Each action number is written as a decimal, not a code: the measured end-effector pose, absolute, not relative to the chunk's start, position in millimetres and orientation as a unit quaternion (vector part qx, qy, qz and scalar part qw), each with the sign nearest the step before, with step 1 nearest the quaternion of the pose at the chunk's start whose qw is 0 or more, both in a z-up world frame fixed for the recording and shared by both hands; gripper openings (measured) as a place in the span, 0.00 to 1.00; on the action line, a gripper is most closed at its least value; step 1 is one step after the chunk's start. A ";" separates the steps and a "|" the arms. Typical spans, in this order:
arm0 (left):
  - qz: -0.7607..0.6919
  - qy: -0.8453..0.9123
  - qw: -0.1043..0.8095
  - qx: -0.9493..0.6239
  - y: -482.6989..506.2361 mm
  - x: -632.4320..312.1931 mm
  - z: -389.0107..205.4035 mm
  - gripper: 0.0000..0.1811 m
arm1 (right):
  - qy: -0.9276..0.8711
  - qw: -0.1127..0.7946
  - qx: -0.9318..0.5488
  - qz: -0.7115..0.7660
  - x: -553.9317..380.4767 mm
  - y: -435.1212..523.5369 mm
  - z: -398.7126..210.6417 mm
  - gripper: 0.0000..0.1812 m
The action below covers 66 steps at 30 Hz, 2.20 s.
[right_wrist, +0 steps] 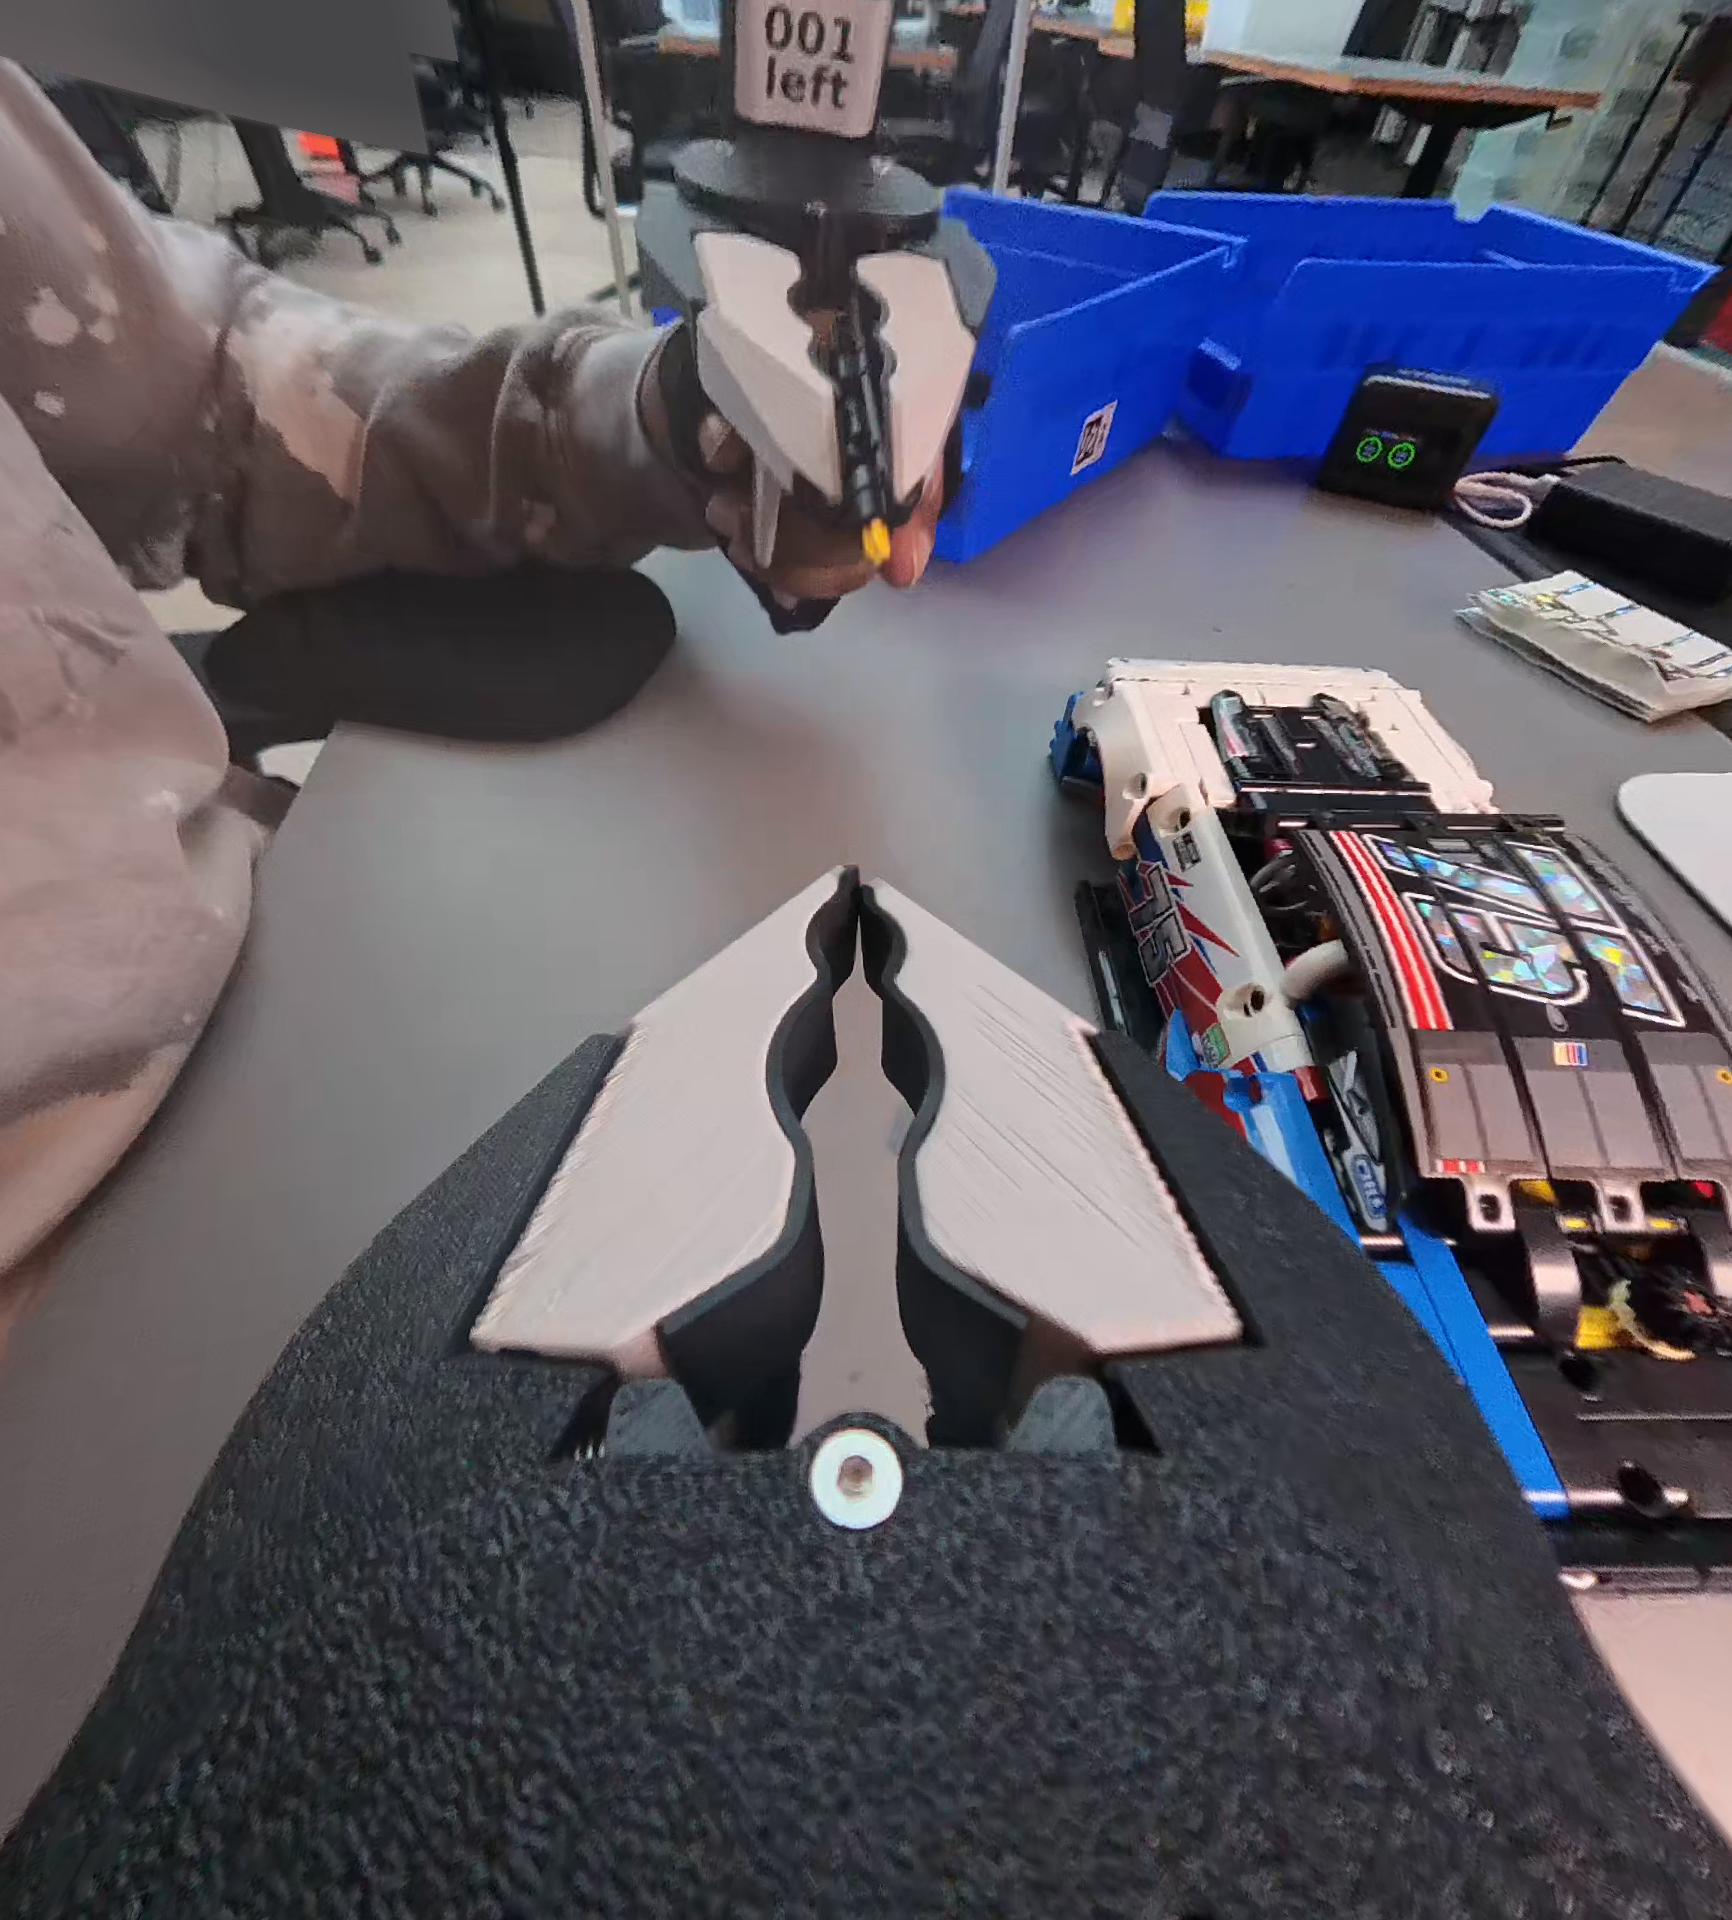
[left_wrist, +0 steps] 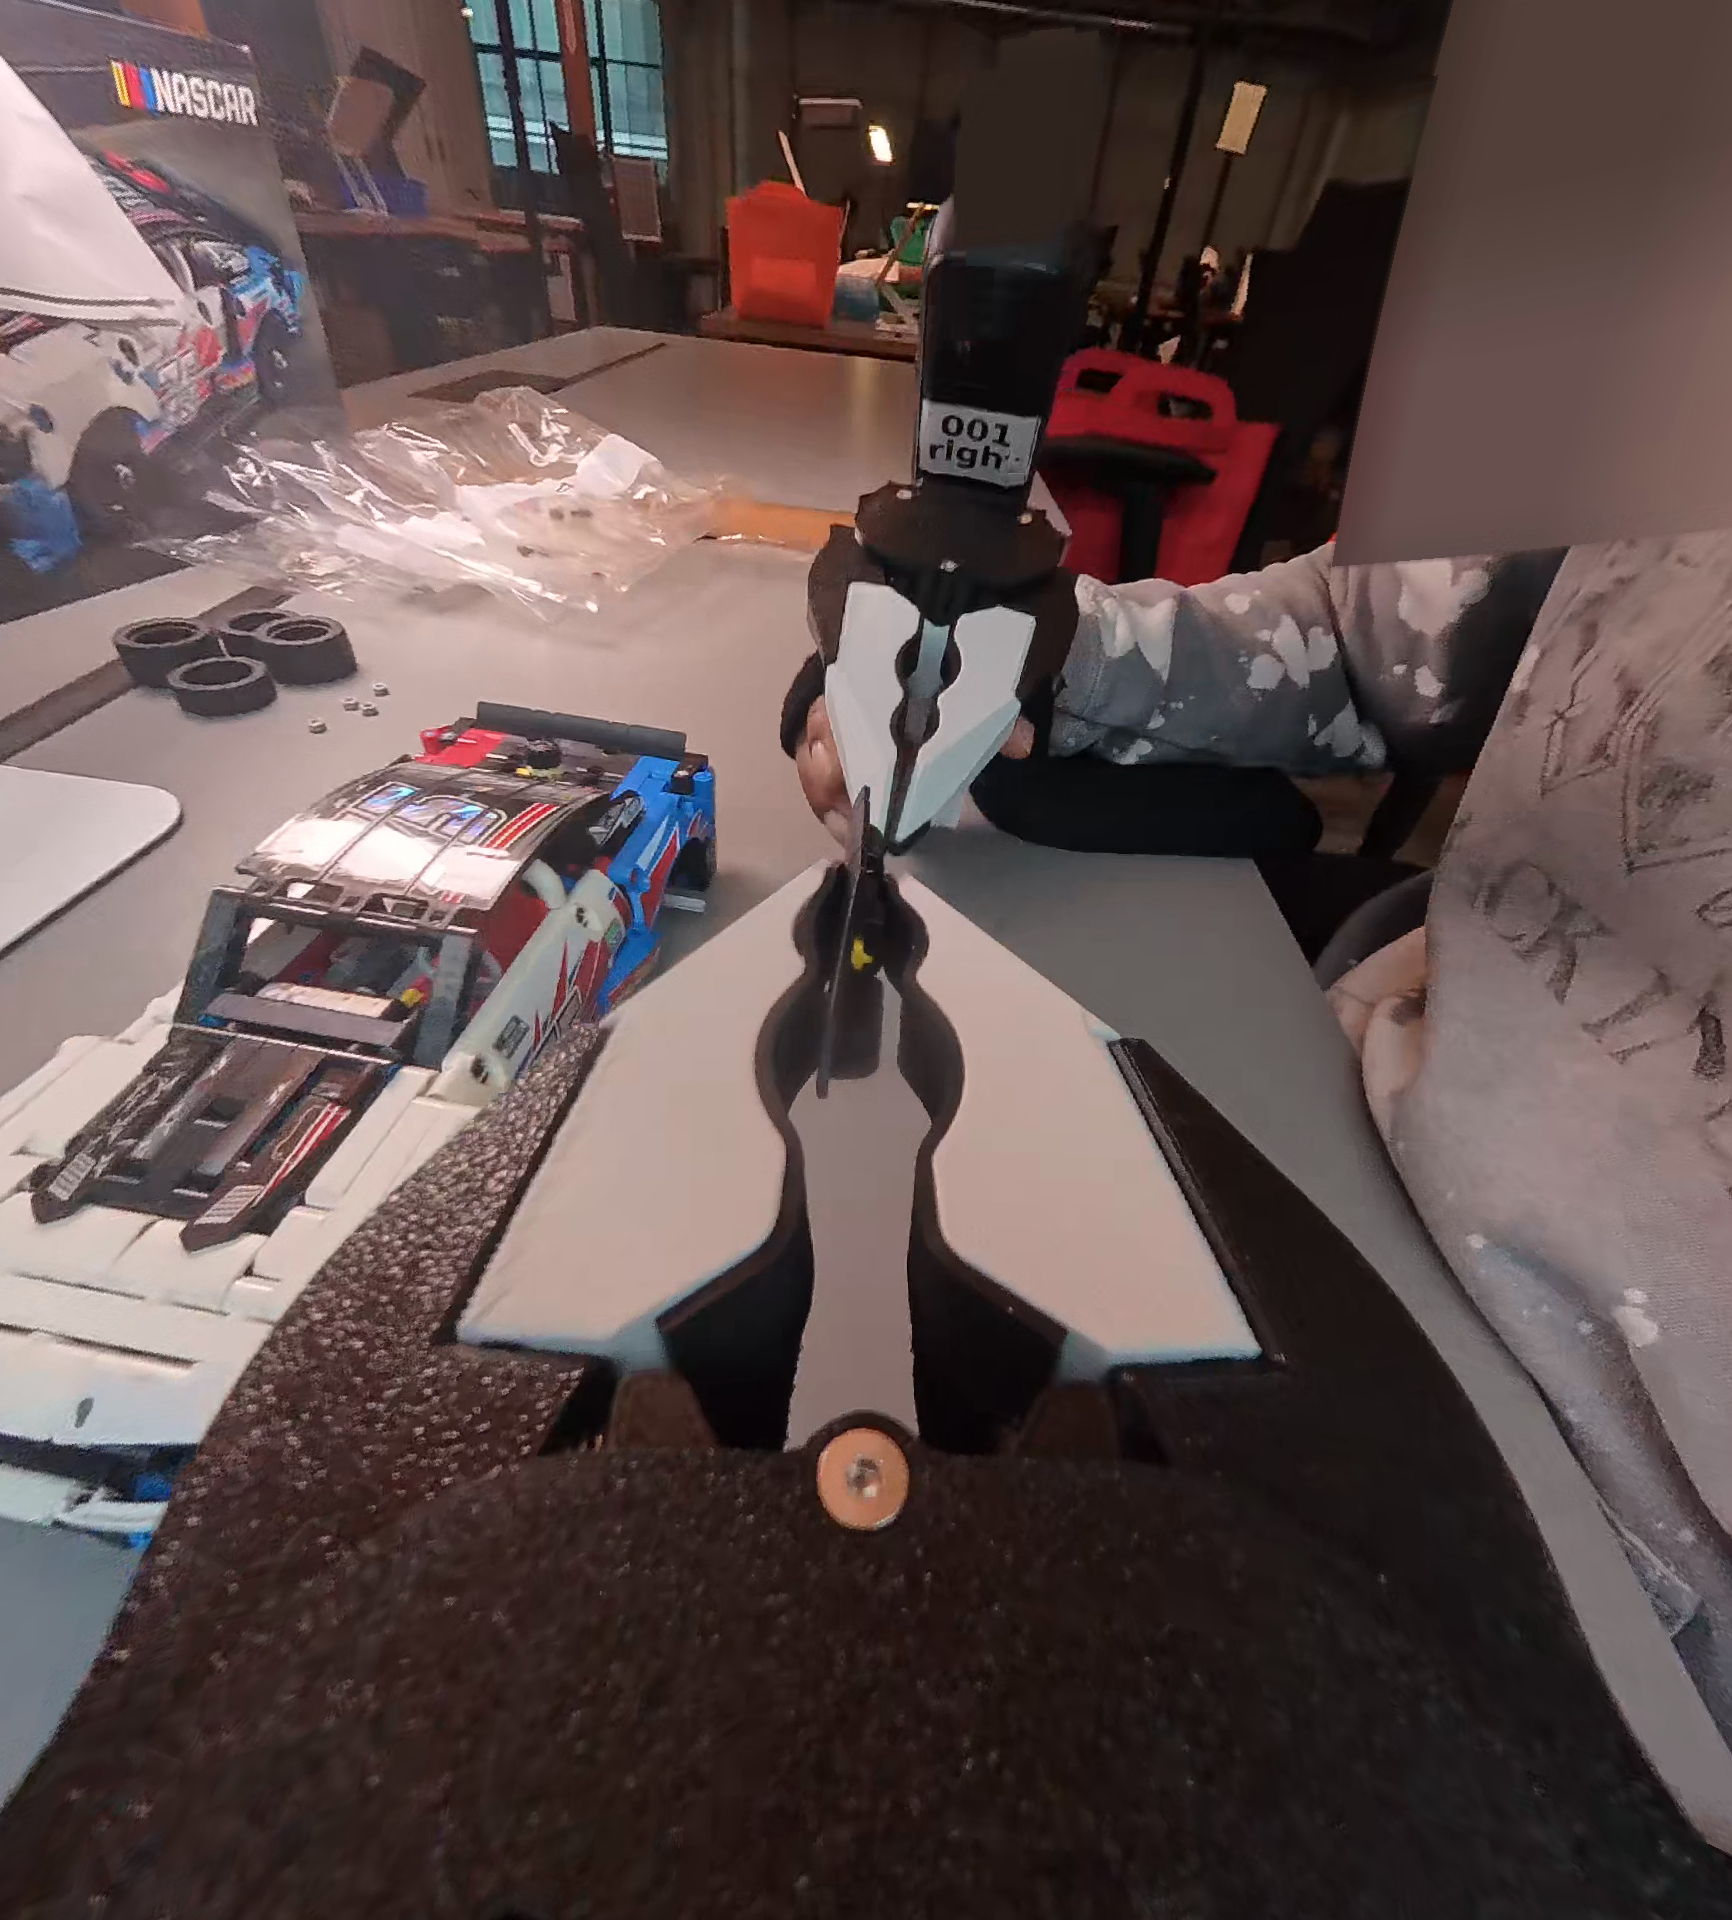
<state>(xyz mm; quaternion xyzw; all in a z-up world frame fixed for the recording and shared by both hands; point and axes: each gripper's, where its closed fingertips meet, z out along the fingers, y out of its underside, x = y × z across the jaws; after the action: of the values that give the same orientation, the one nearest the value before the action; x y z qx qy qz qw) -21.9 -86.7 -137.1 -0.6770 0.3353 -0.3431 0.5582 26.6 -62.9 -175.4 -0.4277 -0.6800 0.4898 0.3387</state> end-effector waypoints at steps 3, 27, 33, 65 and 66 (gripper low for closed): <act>-0.343 0.349 0.537 -0.687 -86.7 -7.4 -153.2 0.03 | -0.655 0.352 -0.423 0.519 18.0 -66.8 -158.2 0.07; -0.340 0.383 0.490 -0.706 -92.7 22.1 -167.6 0.03 | -0.695 0.344 -0.396 0.492 16.1 -88.8 -164.8 0.00; -0.359 0.332 0.534 -0.690 -88.2 -14.9 -140.4 0.02 | -0.674 0.365 -0.423 0.484 30.1 -55.4 -161.6 0.00; -0.268 0.371 0.436 -0.775 -77.2 1.7 -217.6 0.03 | -0.789 0.282 -0.448 0.310 33.5 -61.9 -244.8 0.20; -0.268 0.375 0.436 -0.773 -78.3 4.9 -217.4 0.03 | -0.783 0.289 -0.449 0.318 31.4 -61.5 -240.6 0.19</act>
<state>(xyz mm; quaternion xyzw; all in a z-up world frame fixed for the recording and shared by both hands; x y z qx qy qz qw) 4.9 -78.3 -217.4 -0.7728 0.3752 -0.2685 0.4359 31.4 -61.5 -240.6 -0.4491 -0.7833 0.3183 0.2888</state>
